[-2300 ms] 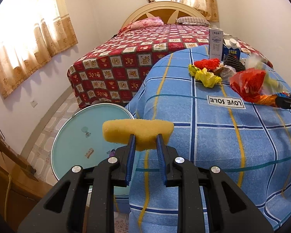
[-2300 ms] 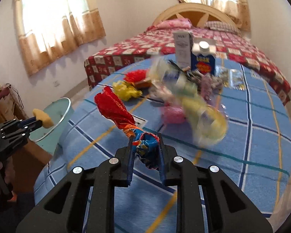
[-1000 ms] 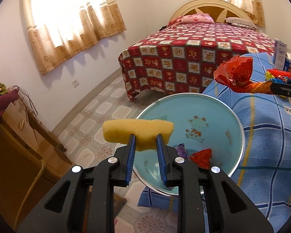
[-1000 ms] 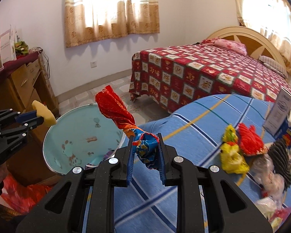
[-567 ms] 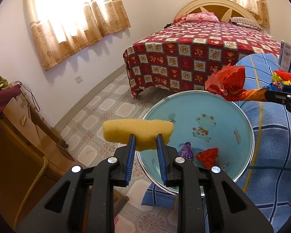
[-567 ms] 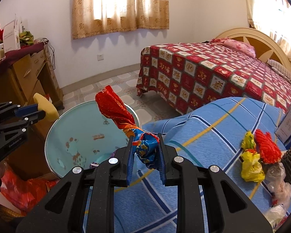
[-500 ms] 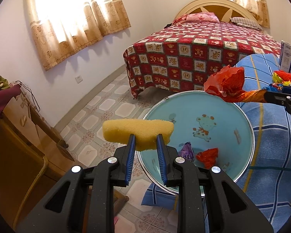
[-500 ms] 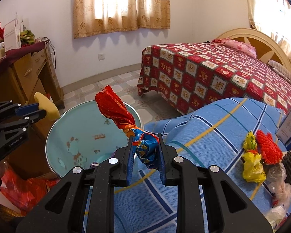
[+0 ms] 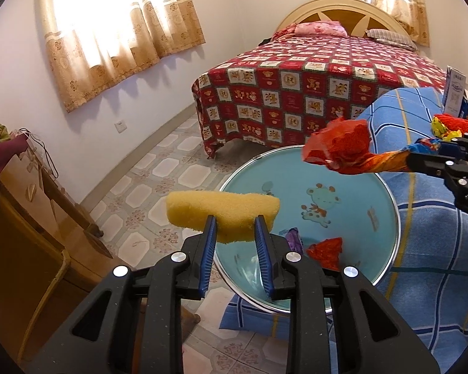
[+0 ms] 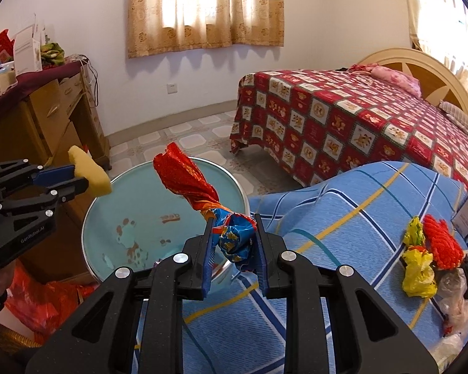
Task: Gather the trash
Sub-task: 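Move both grippers over the blue bin and release the sponge and wrapper, then grasp the yellow plastic bag with the right gripper and lift it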
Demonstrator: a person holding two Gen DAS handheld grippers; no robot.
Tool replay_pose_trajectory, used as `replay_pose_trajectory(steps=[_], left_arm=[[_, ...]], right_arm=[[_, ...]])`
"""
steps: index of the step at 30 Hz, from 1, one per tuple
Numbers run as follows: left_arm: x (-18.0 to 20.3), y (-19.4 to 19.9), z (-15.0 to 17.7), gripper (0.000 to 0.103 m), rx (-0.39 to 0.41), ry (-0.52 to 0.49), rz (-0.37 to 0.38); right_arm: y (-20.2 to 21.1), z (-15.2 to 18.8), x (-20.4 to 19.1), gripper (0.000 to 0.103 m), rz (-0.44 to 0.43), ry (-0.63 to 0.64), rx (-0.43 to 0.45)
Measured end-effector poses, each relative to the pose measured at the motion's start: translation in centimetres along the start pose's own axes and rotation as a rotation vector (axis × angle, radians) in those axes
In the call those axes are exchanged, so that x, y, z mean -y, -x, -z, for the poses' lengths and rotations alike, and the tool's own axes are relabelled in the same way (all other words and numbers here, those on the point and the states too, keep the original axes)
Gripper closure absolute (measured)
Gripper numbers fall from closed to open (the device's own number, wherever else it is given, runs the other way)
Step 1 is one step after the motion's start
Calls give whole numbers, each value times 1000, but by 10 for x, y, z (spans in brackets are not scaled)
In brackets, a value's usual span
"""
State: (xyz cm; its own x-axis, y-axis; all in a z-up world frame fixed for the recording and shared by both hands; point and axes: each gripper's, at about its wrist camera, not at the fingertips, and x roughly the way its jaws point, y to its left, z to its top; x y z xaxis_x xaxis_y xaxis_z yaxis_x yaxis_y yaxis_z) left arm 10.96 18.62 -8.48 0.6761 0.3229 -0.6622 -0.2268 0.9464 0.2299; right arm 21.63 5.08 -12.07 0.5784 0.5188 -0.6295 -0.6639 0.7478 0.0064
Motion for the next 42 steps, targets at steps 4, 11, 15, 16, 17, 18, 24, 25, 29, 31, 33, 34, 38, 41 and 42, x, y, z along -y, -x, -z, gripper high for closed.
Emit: replay_pose_trajectory(steps=[4, 11, 15, 16, 17, 18, 24, 25, 29, 31, 33, 34, 38, 41, 42], left_arm=[[5, 1, 1, 60, 5, -8, 9], [8, 5, 2, 24, 22, 1, 1], [13, 4, 4, 22, 15, -5, 3], [16, 4, 5, 22, 11, -8, 6], [19, 3, 7, 22, 6, -13, 10], [23, 2, 8, 22, 1, -18, 16], [58, 4, 19, 22, -10, -85, 64], [65, 4, 21, 22, -12, -97, 73], [86, 6, 26, 22, -14, -133, 95], [92, 9, 25, 22, -9, -143, 106], [96, 13, 23, 21, 0, -152, 109], [98, 14, 23, 21, 4, -155, 111], [104, 16, 23, 21, 6, -162, 111], [109, 15, 23, 21, 3, -170, 114], [109, 15, 24, 21, 3, -172, 114]], right_arm=[[-2, -1, -2, 63, -20, -8, 3], [6, 2, 0, 41, -15, -28, 20], [22, 10, 7, 39, 24, -41, 36], [26, 13, 9, 39, 40, -41, 39], [32, 17, 13, 39, 59, -42, 41], [42, 24, 20, 39, 87, -57, 44], [103, 65, 61, 37, 208, -153, 64], [112, 72, 69, 37, 233, -172, 67], [157, 112, 112, 35, 378, -290, 66], [168, 126, 124, 35, 410, -333, 56], [178, 146, 136, 35, 437, -374, 38], [180, 151, 140, 35, 438, -383, 34], [180, 172, 150, 35, 431, -413, 3], [173, 178, 159, 36, 416, -434, -16], [169, 179, 162, 37, 411, -438, -28]])
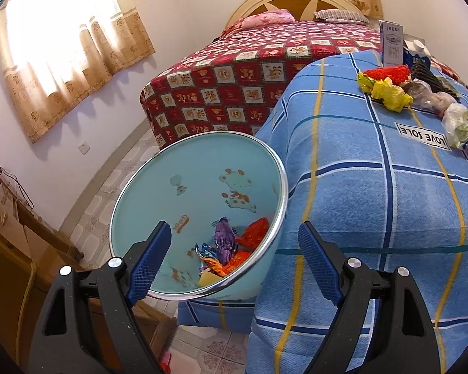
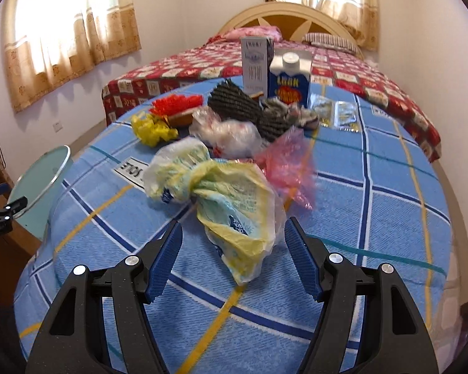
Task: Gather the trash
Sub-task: 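Grasp the yellow plastic bag with the right gripper and lift it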
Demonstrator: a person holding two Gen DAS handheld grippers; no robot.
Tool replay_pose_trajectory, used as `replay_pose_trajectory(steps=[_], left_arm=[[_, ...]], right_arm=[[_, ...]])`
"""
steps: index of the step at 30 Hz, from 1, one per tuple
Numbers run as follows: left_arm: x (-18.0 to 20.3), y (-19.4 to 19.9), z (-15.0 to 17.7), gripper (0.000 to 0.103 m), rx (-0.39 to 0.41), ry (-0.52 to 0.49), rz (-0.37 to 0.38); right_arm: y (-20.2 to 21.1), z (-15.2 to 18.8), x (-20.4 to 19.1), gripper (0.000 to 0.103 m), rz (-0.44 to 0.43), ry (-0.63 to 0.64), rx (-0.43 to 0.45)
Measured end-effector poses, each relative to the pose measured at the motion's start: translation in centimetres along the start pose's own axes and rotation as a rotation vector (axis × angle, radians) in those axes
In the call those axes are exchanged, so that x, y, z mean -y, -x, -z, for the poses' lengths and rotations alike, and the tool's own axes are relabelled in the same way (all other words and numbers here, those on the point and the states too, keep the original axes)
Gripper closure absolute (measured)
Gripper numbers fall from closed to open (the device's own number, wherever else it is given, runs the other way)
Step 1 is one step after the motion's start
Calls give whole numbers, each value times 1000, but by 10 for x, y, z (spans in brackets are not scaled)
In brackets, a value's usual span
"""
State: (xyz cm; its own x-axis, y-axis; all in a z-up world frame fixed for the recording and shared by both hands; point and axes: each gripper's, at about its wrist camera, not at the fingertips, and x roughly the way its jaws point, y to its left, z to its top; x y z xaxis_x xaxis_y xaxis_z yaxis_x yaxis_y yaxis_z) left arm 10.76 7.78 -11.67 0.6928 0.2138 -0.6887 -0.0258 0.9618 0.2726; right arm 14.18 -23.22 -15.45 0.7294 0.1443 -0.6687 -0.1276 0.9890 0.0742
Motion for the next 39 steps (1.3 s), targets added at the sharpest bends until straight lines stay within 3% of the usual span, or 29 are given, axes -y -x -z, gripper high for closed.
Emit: replay_pose_trajectory(steps=[1, 2, 8, 18, 30, 35, 39], left_arm=[[1, 0, 0, 21, -1, -3, 1], [2, 0, 1, 21, -1, -3, 2], [3, 1, 0, 21, -2, -5, 11], [13, 13, -18, 21, 43, -9, 31], [81, 14, -72, 21, 111, -20, 133], [116, 6, -95, 21, 118, -25, 164], [139, -4, -112, 21, 108, -18, 183]], right_arm=[[0, 3, -1, 39, -4, -2, -7], [-2, 5, 1, 51, -11, -5, -15], [1, 8, 2, 71, -66, 0, -5], [39, -12, -11, 72, -106, 8, 120], [53, -42, 45, 72, 77, -79, 213], [47, -41, 67, 72, 144, -112, 219], [29, -38, 96, 72, 190, -181, 168]])
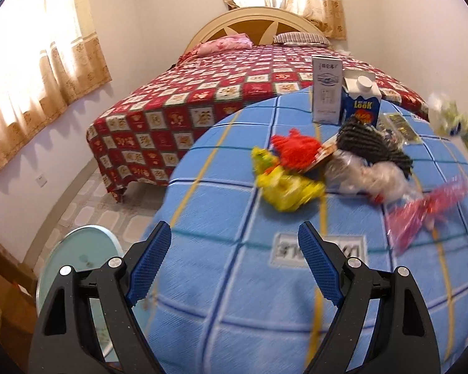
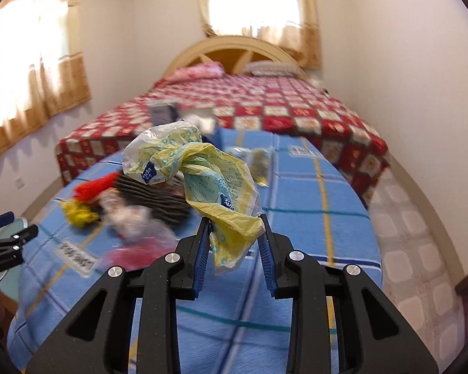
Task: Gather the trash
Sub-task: 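Grasp the yellow plastic bag with the right gripper and lift it, then grasp the yellow crumpled wrapper with the left gripper while the right gripper holds the bag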
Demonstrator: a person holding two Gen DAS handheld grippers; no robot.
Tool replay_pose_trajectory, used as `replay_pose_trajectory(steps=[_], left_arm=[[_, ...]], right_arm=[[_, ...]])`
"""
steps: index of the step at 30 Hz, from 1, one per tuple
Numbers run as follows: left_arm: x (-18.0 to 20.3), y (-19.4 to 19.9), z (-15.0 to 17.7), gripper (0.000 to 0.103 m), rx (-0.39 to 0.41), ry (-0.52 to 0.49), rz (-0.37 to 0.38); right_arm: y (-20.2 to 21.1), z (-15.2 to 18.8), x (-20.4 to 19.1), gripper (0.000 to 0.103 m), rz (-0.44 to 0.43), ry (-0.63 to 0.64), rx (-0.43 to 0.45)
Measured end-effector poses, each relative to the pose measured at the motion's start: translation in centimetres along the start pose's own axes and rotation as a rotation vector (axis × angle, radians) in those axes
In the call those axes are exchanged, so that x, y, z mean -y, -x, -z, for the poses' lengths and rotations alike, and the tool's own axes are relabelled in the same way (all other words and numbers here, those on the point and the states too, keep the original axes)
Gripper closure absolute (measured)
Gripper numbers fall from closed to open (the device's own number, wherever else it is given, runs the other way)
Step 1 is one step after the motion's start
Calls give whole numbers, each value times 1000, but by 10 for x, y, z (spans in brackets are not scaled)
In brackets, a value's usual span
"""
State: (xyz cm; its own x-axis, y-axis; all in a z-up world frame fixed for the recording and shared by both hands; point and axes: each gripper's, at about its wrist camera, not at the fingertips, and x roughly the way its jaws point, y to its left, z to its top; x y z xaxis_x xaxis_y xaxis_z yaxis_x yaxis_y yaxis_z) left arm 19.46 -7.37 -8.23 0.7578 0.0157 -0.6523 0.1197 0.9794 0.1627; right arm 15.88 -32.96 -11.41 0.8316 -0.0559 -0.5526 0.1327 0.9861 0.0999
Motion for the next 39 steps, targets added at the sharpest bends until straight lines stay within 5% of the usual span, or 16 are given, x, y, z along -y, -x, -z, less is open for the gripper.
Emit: replay_pose_trajectory(steps=[15, 16, 18, 19, 25, 26, 30, 37, 38, 39], left_arm=[[34, -66, -31, 23, -104, 31, 9], [34, -70, -30, 25, -116, 30, 16], [31, -76, -27, 64, -148, 32, 56], [28, -78, -25, 71, -171, 36, 93], [9, -53, -15, 84, -128, 7, 118], [7, -48, -13, 97, -122, 1, 117], [-12, -27, -1, 103, -103, -10, 123], [-39, -10, 9, 101, -74, 35, 105], [-38, -10, 9, 96, -71, 39, 105], [-38, -10, 9, 77, -68, 45, 101]], right_arm=[[-47, -3, 34, 72, 39, -50, -96], [-48, -2, 31, 72, 33, -43, -96], [-47, 0, 26, 72, 9, -36, -96], [-46, 0, 24, 72, 4, -34, -94], [-28, 0, 2, 72, -52, -14, -57], [-25, -1, -2, 72, -60, -11, -51], [-12, -4, -30, 72, -113, 21, -24], [-8, -3, -61, 72, -132, 72, -19], [-9, -2, -61, 72, -121, 75, -19], [-9, -2, -59, 72, -107, 76, -19]])
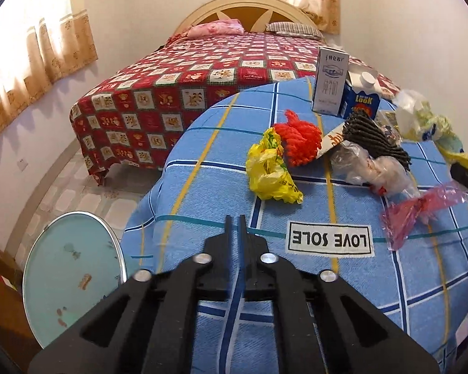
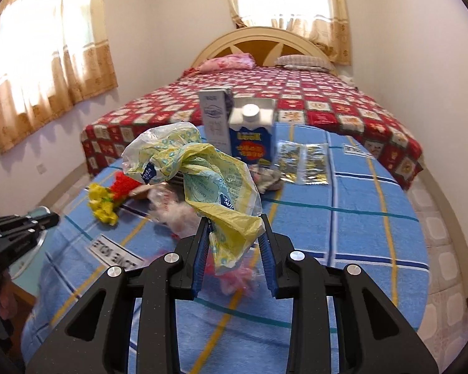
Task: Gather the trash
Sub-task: 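Grasp the yellow crumpled wrapper with the left gripper while the right gripper holds the bag, then carry both items over the blue bin and open both grippers to drop them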
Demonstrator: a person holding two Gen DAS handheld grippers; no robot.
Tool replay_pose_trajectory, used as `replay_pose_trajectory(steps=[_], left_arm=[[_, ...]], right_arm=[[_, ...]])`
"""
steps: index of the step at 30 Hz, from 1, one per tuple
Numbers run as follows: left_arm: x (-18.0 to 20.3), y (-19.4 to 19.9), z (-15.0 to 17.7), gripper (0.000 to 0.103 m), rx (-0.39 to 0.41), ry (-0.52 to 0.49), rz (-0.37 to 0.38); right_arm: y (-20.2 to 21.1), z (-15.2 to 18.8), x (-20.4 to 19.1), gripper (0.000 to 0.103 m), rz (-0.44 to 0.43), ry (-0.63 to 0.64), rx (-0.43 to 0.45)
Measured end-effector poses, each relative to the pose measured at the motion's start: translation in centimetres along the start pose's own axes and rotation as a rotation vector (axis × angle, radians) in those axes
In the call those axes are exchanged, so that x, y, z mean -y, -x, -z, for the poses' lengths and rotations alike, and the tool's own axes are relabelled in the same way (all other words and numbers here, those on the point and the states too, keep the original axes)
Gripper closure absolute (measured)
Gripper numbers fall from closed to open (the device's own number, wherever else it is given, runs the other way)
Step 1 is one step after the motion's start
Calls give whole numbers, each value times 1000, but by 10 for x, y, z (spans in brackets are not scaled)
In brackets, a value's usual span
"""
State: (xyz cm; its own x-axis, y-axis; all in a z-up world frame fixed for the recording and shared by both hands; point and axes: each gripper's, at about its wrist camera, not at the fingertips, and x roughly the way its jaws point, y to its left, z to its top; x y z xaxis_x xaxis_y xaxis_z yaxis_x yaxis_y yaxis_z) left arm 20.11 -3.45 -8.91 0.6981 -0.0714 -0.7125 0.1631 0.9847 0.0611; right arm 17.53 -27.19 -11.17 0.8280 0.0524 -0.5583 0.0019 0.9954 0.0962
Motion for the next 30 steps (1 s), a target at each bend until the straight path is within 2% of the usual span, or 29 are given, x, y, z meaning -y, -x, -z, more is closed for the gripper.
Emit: replay_pose_trajectory(steps=[1, 2, 9, 15, 16, 17, 20, 24, 30], left_arm=[[1, -1, 0, 66, 5, 9, -4], [2, -2, -2, 49, 12, 20, -14], [22, -25, -18, 39, 1, 31, 1], [33, -64, -32, 40, -64, 33, -6], [33, -70, -35, 46, -83, 34, 3], [31, -73, -37, 64, -91, 40, 14], [25, -69, -38, 74, -93, 38, 24], [11, -44, -30, 74, -58, 20, 7], [-19, 5, -8, 74, 7, 2, -29]], right_arm=[[-1, 1, 8, 72, 20, -12, -7], [-1, 2, 11, 72, 28, -17, -9], [-13, 3, 58, 72, 122, -78, -29], [-35, 4, 87, 72, 126, -138, -84], [-34, 3, 87, 72, 126, -138, -78], [-33, 2, 86, 72, 127, -129, -73], [-28, 2, 79, 72, 94, -125, -61], [-16, -4, 60, 72, 47, -105, -24], [1, -15, 6, 72, -48, -33, 25]])
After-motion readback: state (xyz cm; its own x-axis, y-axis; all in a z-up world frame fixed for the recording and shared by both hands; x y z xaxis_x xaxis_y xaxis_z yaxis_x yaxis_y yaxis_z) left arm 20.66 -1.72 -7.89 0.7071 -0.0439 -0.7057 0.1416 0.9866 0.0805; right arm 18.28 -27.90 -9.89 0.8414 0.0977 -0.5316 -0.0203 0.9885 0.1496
